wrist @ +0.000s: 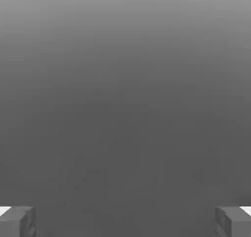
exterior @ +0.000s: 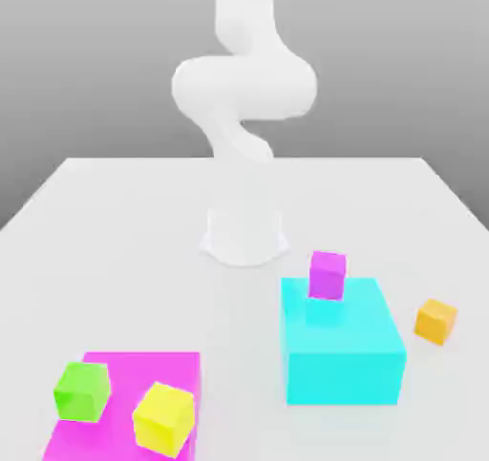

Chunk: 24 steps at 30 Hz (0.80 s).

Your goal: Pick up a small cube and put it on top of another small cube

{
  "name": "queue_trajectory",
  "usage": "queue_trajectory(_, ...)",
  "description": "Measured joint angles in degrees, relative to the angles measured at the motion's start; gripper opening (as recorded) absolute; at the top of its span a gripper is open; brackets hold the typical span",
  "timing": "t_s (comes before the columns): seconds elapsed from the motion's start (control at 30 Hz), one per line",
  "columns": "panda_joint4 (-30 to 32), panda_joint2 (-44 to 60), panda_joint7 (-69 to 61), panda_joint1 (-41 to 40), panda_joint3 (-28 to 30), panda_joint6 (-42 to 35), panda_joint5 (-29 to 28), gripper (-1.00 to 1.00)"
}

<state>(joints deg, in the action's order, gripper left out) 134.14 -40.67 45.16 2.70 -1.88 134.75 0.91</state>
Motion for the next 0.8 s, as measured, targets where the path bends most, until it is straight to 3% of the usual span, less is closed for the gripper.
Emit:
queue_trajectory(0.27, 7.69, 16.73, -1.73, 8.04, -8.04, 9.76, 2.22, 0.0)
queue_trajectory(0.5, 14.29, 31.19, -0.89, 14.14, -16.22, 18.16, 0.89, 0.0)
queue_trajectory(0.67, 18.98, 42.09, 3.2, 19.84, -20.49, 24.09, -4.84, 0.0)
queue_trajectory(0.8, 20.25, 50.88, 9.27, 24.99, -17.39, 29.31, -13.22, 0.0)
